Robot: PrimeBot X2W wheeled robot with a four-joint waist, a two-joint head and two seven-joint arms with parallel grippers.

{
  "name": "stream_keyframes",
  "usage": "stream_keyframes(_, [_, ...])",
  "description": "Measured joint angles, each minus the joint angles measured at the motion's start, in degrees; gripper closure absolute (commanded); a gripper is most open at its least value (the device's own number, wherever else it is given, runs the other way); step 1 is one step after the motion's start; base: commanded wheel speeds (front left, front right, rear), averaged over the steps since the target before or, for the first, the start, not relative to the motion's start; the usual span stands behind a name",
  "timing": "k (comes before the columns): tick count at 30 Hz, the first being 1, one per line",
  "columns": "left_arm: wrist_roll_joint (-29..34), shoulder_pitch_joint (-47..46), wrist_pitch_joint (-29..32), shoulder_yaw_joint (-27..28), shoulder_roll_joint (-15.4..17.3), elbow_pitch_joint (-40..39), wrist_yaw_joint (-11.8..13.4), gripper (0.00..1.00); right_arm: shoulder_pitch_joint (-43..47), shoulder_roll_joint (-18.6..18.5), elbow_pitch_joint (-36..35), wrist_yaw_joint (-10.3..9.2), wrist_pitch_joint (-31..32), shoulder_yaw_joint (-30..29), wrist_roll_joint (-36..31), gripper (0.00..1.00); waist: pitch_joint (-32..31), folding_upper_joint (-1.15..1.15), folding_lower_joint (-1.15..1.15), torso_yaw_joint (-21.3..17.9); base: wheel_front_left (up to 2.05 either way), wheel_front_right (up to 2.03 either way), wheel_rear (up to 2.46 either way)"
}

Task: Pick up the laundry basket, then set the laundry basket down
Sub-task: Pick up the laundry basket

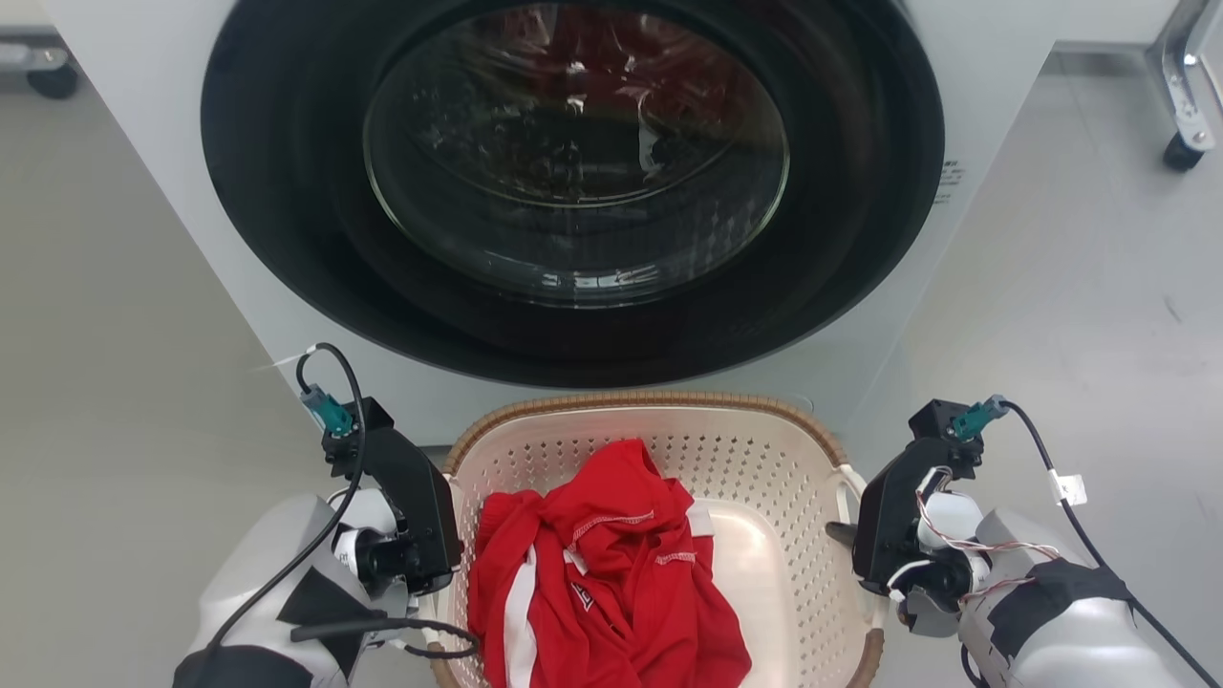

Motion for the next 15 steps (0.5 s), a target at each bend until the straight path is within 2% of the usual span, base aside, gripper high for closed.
stream_keyframes(15, [-0.55,2.51,2.54,0.23,0.27,0.55,0.01,1.0,1.98,0.0,-0.13,-0.03,4.31,1.0,3.34,1.0,-6.65,0.0,0.0,0.6,0.0,0.0,0.0])
